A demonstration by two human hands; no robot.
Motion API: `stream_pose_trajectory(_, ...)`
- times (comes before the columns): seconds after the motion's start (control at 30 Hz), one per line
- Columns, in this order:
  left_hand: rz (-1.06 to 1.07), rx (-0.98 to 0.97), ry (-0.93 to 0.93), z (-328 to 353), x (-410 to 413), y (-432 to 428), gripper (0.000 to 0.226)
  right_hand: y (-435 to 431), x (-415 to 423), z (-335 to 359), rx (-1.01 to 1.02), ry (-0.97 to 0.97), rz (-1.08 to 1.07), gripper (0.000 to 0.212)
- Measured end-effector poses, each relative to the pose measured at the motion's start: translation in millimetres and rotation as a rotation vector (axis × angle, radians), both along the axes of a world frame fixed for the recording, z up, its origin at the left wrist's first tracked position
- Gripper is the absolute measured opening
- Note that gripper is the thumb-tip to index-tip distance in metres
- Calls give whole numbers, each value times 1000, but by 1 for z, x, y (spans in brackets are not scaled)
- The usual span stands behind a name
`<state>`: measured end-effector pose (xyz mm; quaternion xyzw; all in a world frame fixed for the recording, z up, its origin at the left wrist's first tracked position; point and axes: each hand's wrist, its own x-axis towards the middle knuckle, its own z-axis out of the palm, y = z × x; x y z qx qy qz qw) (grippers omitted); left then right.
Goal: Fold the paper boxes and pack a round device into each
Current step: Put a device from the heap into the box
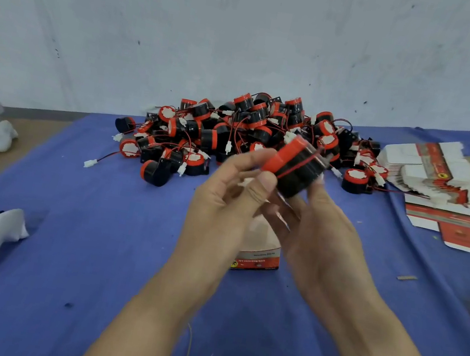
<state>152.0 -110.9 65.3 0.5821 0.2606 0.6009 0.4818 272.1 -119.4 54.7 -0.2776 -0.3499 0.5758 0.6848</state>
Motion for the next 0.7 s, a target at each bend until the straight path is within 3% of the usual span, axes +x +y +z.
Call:
stream_pose_trajectory(0.07,105,102,137,4,-19,9,23,1,10,-8,-21,-234,-241,22)
stream_pose_trajectory(0.13,199,211,370,5,-38,17,24,1,21,-13,25,-436,-476,22)
stream_pose_trajectory(0.2,239,253,599,0,-49,21,26,3,30,-18,35,-546,-549,27)
stream_pose_trajectory(0.27,239,291,804,-6,-54,23,23,8,32,-28,-36,-629,-474,22)
stream_pose_trajectory(0.33,276,394,981,-10,-56,26,20,14,30,-42,-135,-717,-322,32)
stream_pose_trajectory(0.47,314,542,1080,-13,-55,29,18,23,19,-60,-171,-776,-109,49)
stream_pose_trajectory(0.6,303,526,1166,-21,-56,32,18,29,16,-65,-172,-824,-94,18)
stream_pose_trajectory(0.7,284,500,1179,-27,-58,34,18,28,14,-67,-133,-864,-112,16)
